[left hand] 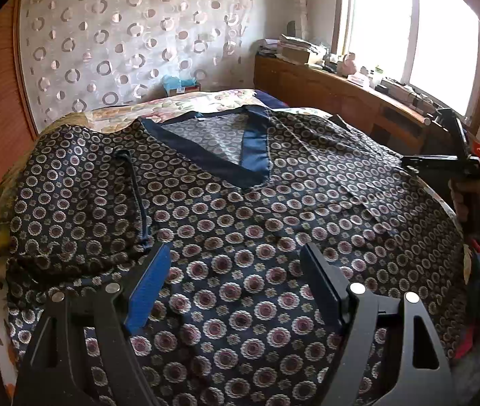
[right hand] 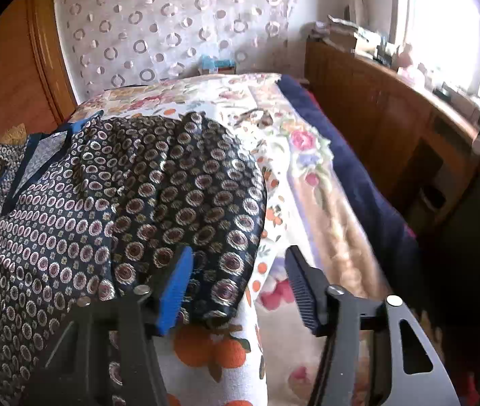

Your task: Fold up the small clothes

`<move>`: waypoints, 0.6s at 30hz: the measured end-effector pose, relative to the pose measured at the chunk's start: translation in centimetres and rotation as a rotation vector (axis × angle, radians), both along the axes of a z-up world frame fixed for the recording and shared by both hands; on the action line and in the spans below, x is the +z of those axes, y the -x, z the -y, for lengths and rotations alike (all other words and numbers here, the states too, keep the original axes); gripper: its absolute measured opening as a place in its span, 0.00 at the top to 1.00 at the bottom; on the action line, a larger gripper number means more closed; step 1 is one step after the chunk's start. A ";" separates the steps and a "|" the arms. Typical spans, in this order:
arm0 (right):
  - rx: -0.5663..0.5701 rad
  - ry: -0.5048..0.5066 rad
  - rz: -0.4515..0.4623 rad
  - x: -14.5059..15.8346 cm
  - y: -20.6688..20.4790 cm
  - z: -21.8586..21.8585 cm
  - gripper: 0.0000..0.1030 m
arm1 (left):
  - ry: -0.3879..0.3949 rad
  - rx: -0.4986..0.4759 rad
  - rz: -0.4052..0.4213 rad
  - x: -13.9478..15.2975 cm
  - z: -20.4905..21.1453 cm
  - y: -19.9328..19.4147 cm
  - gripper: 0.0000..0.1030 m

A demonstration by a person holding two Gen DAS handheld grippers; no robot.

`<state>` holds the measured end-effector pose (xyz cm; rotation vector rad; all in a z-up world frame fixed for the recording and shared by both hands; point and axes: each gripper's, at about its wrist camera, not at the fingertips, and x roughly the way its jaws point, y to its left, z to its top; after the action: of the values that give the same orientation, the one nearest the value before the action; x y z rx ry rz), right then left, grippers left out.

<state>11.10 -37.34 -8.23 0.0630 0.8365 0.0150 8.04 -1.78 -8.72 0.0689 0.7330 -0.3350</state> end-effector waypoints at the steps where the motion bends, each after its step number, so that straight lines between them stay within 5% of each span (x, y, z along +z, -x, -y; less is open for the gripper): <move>1: 0.006 -0.010 -0.005 0.0 0.1 0.0 0.50 | -0.006 -0.001 0.002 -0.1 0.2 0.1 0.23; 5: 0.041 -0.035 -0.020 0.1 -1.2 1.0 0.70 | -0.017 0.001 0.015 -0.1 0.2 0.6 0.23; 10: 0.092 0.058 -0.014 0.8 -1.1 -0.5 0.92 | -0.003 0.026 0.024 0.4 -0.5 1.1 0.23; 18: 0.149 0.099 0.145 5.0 0.9 -4.1 0.95 | 0.013 0.052 0.039 1.0 -1.7 1.7 0.23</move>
<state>10.16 -33.19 -3.19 -0.0933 0.6946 0.1173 6.33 -0.05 -7.76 0.0439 0.6929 -0.2880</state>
